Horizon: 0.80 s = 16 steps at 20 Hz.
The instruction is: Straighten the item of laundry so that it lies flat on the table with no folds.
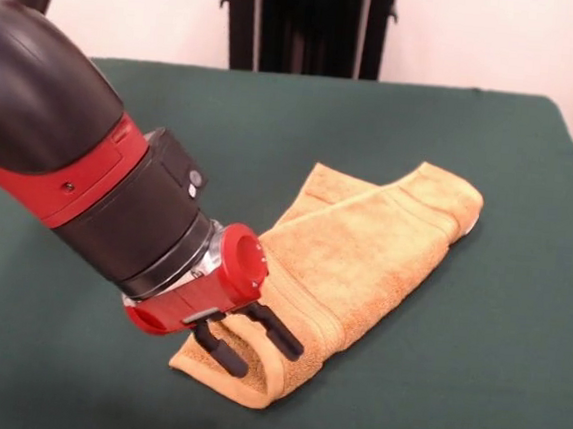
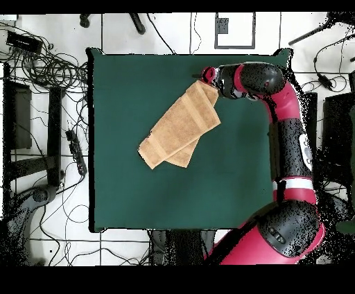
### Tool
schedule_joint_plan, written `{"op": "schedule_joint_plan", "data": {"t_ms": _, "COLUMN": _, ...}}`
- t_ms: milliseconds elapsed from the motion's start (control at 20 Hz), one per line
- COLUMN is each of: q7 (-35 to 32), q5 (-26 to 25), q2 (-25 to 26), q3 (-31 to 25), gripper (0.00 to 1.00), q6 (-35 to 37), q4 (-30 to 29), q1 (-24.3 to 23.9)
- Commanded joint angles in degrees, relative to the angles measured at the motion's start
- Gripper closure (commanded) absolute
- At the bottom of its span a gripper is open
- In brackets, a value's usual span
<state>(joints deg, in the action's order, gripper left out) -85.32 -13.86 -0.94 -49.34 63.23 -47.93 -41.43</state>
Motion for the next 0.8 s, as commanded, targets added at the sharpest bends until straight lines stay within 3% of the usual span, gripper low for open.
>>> {"op": "schedule_joint_plan", "data": {"t_ms": 50, "q7": 17.07, "q5": -2.9, "q2": -2.16, "q3": 1.81, "gripper": 0.0, "q6": 5.44, "q4": -4.23, "q1": 0.62}}
{"op": "schedule_joint_plan", "data": {"t_ms": 400, "q7": 16.95, "q5": -5.51, "q2": -2.82, "q3": 1.45, "gripper": 0.0, "q6": -0.59, "q4": -11.76, "q1": -2.51}}
{"op": "schedule_joint_plan", "data": {"t_ms": 800, "q7": 13.94, "q5": -7.66, "q2": -3.15, "q3": 0.39, "gripper": 0.0, "q6": -3.18, "q4": -15.39, "q1": -3.89}}
